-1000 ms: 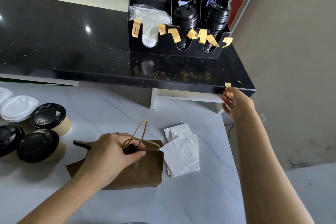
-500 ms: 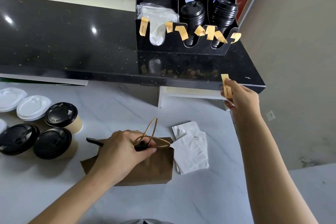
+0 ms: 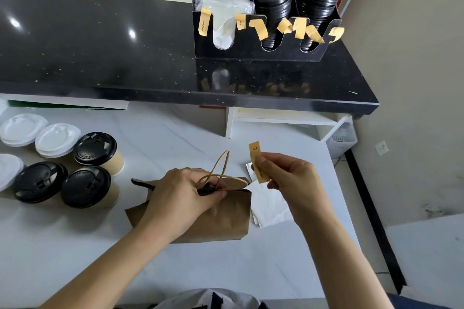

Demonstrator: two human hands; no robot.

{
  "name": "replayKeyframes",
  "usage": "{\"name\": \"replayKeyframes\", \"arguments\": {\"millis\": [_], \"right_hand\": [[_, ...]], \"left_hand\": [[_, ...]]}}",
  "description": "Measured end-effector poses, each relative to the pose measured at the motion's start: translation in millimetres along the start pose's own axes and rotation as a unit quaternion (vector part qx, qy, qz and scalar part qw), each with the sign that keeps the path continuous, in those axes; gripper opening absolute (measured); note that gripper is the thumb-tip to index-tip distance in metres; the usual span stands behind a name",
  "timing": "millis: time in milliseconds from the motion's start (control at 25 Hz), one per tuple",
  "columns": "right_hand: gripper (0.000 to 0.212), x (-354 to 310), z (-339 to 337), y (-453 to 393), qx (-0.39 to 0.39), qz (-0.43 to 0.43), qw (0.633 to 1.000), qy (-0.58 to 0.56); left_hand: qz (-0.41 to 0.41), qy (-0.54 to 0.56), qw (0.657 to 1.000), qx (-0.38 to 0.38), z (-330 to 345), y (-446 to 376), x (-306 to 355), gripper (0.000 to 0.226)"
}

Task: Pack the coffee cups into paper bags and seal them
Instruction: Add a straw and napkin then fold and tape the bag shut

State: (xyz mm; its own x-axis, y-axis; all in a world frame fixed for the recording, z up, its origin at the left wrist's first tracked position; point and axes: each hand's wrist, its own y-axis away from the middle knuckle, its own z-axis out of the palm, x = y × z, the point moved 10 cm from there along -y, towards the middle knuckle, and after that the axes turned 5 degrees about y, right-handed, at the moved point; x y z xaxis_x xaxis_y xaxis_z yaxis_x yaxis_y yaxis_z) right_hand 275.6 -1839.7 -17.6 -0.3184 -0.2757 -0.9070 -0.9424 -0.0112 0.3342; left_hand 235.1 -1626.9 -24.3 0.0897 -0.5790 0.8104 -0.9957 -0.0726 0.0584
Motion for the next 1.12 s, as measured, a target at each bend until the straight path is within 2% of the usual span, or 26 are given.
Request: {"name": "replayKeyframes", "arguments": {"millis": [320, 440, 600, 760, 880, 1120], "right_hand": [[0.011, 9, 13, 24, 0.008, 0.009, 1.000, 0.025], [0.033, 9, 20, 28, -0.003, 0.003, 0.999, 0.043], [0.026, 10, 25, 34, 0.034, 0.016, 0.998, 0.053], [0.028, 18, 30, 36, 0.062, 0.033, 0.996, 0.051], [0.029, 13, 29, 39, 0.086, 0.017, 0.991, 0.099], [0.025, 7, 30, 42, 0.094, 0.000, 0.984, 0.149]], "left_hand": [[0.021, 0.011, 1.000, 0.005, -1, 2, 4, 0.018], [0.023, 0.011, 1.000, 0.003, -1, 2, 5, 0.013], [0.042, 0.002, 0.999, 0.011, -2, 3, 8, 0.011], [0.088, -0.005, 0.996, 0.021, -3, 4, 15, 0.022], [0.132, -0.033, 0.990, 0.025, -1, 5, 20, 0.026], [0.146, -0.049, 0.988, 0.033, -1, 5, 18, 0.015]]}}
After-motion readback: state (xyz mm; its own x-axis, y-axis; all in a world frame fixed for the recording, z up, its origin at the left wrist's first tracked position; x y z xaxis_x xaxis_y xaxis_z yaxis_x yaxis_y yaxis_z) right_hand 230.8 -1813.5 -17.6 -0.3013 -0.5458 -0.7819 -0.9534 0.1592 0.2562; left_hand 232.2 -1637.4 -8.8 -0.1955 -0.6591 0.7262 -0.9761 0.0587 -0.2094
